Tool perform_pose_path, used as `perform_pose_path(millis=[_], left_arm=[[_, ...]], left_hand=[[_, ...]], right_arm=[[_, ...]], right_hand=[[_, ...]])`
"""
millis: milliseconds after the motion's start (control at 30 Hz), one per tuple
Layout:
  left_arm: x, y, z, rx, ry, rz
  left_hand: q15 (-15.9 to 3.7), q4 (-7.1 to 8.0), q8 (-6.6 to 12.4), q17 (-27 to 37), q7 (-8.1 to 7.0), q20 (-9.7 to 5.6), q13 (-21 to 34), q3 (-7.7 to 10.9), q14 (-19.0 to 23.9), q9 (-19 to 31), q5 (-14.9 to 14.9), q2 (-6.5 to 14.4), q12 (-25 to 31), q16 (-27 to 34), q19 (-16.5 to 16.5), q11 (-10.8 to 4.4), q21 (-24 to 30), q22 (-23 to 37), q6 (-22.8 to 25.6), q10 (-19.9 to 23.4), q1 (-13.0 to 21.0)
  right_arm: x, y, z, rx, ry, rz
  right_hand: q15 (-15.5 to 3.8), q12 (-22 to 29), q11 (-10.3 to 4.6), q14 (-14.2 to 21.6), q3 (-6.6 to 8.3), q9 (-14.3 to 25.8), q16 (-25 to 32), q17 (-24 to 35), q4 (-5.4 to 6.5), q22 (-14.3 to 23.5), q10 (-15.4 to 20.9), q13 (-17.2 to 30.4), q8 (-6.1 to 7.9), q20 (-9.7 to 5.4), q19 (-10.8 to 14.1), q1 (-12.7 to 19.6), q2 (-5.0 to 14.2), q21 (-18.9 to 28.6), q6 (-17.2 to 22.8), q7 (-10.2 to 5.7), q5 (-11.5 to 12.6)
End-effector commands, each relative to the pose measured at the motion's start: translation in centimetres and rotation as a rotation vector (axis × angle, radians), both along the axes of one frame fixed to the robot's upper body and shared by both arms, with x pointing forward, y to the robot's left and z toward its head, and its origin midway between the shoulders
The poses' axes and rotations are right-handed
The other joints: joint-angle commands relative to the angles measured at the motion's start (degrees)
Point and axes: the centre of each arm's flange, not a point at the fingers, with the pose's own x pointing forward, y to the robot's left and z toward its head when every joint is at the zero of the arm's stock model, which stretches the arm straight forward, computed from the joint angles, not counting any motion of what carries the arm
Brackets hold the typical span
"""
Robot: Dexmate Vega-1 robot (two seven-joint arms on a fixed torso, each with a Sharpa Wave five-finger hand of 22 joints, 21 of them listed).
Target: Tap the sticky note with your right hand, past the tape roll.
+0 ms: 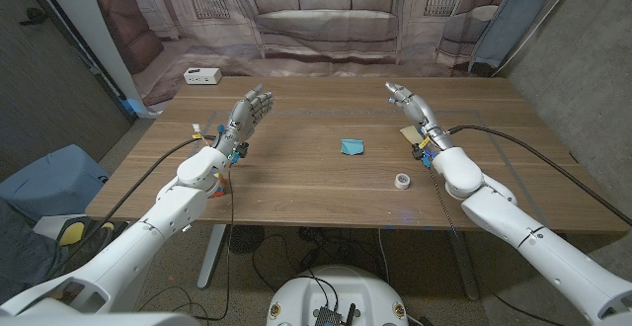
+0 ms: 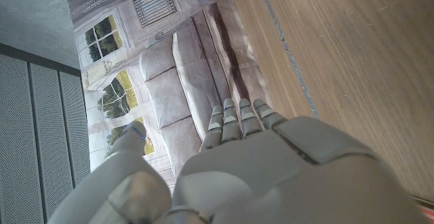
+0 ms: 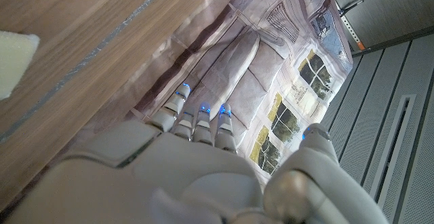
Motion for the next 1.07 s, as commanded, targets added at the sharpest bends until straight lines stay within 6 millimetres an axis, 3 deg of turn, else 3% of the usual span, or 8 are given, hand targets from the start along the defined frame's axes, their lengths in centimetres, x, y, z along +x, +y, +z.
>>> perform_pose_path(millis=[33, 567, 1067], left_arm=[[0.1, -0.2, 0.4, 0.009, -0.011, -0.013], [-0.2, -0.3, 0.3, -0.006, -0.014, -0.003], [0.0, -0.8, 0.4, -0.004, -0.009, -0.005]], left_hand=[[-0.26, -0.04, 0.2, 0.1, 0.0, -0.39, 0.1, -0.11, 0.4, 0.3, -0.1, -0.6, 0.1, 0.3, 0.1, -0.16, 0.0, 0.2, 0.4, 0.5, 0.0], [-0.24, -0.27, 0.23, 0.1, 0.03, -0.46, 0.1, -0.26, 0.5, 0.3, -0.1, -0.7, 0.1, 0.3, 0.2, -0.05, 0.0, 0.2, 0.5, 0.5, -0.2], [-0.24, -0.46, 0.23, 0.1, 0.0, -0.42, 0.1, -0.33, 0.5, 0.3, -0.1, -0.7, 0.1, 0.3, 0.1, -0.26, 0.0, 0.2, 0.6, 0.6, -0.3]], right_arm=[[0.7, -1.4, 0.1, 0.092, 0.048, 0.11], [2.3, -3.3, -1.0, 0.215, 0.115, 0.262], [2.7, -4.0, -1.4, 0.236, 0.143, 0.26]], right_hand=[[0.29, -0.2, 0.73, 0.4, -0.21, 0.2, -0.2, 0.1, -0.16, 0.0, 0.2, 0.2, -0.39, 0.01, 0.5, 0.4, -0.25, -0.2, 0.3, 0.57, 0.2], [0.32, -0.4, 0.72, 0.5, -0.13, 0.2, -0.4, 0.1, -0.22, -0.1, 0.5, 0.2, -0.72, -0.13, 0.9, 0.7, -0.18, -0.4, 0.2, 0.8, 0.3], [0.43, -0.7, 0.82, 0.6, -0.13, 0.2, -0.6, 0.2, -0.24, -0.1, 0.5, 0.2, -0.93, 0.07, 0.9, 0.8, -0.22, -0.7, 0.1, 0.98, 0.4]])
